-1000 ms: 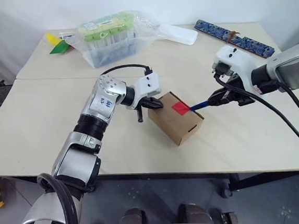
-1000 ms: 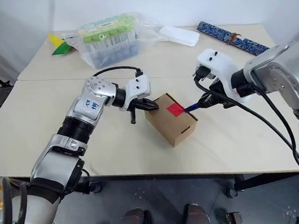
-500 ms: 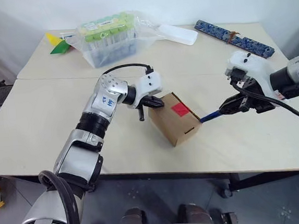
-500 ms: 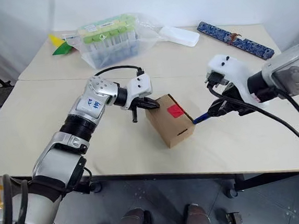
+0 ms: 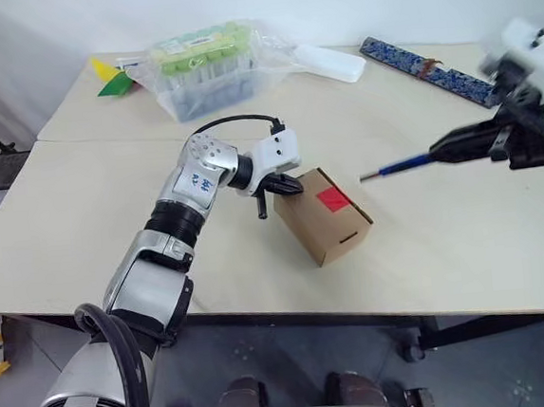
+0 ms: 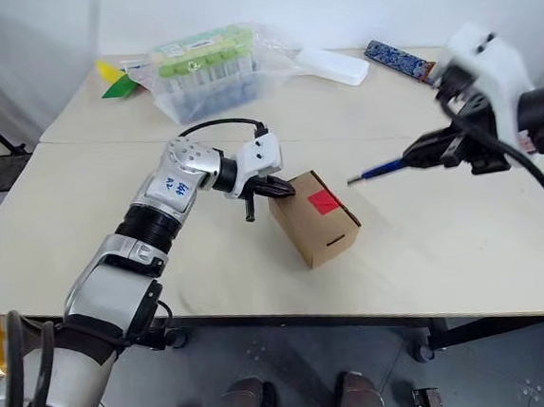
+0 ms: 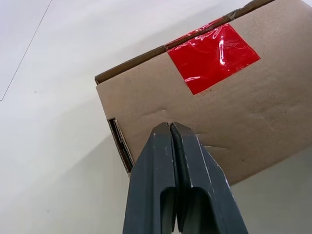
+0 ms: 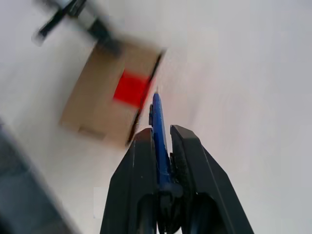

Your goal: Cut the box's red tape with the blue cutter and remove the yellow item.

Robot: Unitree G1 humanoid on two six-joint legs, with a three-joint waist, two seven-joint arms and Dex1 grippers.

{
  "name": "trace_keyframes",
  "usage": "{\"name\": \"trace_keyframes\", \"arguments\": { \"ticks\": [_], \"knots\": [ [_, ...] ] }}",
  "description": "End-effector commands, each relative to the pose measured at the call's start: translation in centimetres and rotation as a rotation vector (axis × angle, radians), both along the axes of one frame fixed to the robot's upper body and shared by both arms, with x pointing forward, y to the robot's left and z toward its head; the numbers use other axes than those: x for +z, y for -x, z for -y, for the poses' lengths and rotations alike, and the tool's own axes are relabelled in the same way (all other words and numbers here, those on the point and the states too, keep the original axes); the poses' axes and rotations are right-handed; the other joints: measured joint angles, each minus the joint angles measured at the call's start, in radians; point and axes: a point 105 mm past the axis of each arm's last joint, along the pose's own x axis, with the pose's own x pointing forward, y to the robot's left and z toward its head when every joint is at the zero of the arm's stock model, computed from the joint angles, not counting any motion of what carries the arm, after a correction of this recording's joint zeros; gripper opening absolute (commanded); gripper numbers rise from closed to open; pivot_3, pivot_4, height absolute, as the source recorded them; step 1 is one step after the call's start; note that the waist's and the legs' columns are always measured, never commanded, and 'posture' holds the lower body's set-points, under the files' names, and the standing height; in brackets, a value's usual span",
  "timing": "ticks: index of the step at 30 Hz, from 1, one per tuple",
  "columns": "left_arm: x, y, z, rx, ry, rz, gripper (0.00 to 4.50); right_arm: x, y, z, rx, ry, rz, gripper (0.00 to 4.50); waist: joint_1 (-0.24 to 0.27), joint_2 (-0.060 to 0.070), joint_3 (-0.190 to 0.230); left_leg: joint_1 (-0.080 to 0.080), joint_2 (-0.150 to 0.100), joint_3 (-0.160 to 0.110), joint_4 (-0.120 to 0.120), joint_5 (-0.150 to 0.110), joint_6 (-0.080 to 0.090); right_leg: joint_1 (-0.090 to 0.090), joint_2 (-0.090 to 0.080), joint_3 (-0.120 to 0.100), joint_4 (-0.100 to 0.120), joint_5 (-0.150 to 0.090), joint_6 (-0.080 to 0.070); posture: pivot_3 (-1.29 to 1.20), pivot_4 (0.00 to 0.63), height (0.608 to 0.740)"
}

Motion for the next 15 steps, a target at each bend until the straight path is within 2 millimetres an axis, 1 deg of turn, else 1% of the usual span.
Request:
{"name": "trace_keyframes", "arguments": {
  "ticks": [1,3,6,7,9,12,14,15],
  "knots": [
    [-3.8,0.2,-0.9,0.029,-0.131,-0.082,0.06,0.8,0.4,1.9,-0.097,-0.039,0.102,0.15,0.001,0.000,0.000,0.000,0.000,0.000,0.000,0.000,0.000,0.000,0.000,0.000,0.000,0.000,0.000,0.00,0.150,0.740],
    [-3.8,0.2,-0.9,0.028,-0.132,-0.082,0.06,0.2,0.4,2.5,-0.124,-0.068,0.144,0.15,0.000,0.000,0.000,0.000,-0.001,0.001,0.000,0.000,0.000,-0.001,0.000,0.000,0.000,0.000,0.000,0.00,0.150,0.740],
    [-3.7,0.2,-0.8,0.023,-0.134,-0.079,0.06,-1.5,0.2,3.3,-0.173,-0.105,0.207,0.15,-0.003,0.000,0.000,0.000,0.000,0.000,0.000,0.001,0.000,0.000,0.000,-0.001,0.000,0.000,0.000,0.00,0.150,0.740],
    [-3.6,0.2,-0.7,0.021,-0.135,-0.078,0.06,-2.8,0.0,3.8,-0.211,-0.124,0.200,0.15,-0.003,0.000,0.000,0.001,0.000,0.001,0.000,0.001,0.000,0.000,0.000,0.000,0.000,0.000,0.000,0.00,0.150,0.740],
    [-3.6,0.2,-0.6,0.018,-0.136,-0.077,0.06,-4.5,-0.1,4.6,-0.262,-0.151,0.191,0.15,-0.001,-0.002,-0.001,0.001,0.000,0.000,-0.001,0.001,0.001,0.001,0.000,-0.001,0.000,0.000,0.000,0.00,0.150,0.740],
    [-3.5,0.2,-0.5,0.015,-0.135,-0.076,0.06,-6.0,-0.3,5.7,-0.321,-0.210,0.234,0.15,-0.002,-0.001,-0.001,0.001,-0.001,0.002,-0.001,0.001,0.002,0.000,0.000,0.001,-0.001,0.000,0.000,0.00,0.150,0.740],
    [-3.5,0.2,-0.5,0.012,-0.135,-0.077,0.06,-7.6,-0.3,6.2,-0.349,-0.242,0.232,0.15,-0.003,0.000,-0.002,0.001,-0.001,0.003,-0.001,0.001,0.002,0.000,0.000,0.001,0.000,0.000,0.000,0.00,0.150,0.740],
    [-3.5,0.3,-0.5,0.008,-0.138,-0.077,0.06,-8.6,-0.4,6.8,-0.384,-0.269,0.236,0.15,-0.003,0.000,-0.002,0.001,-0.001,0.003,-0.001,0.002,0.002,0.000,0.000,0.002,0.000,0.000,0.000,0.00,0.150,0.740]
  ]
}}
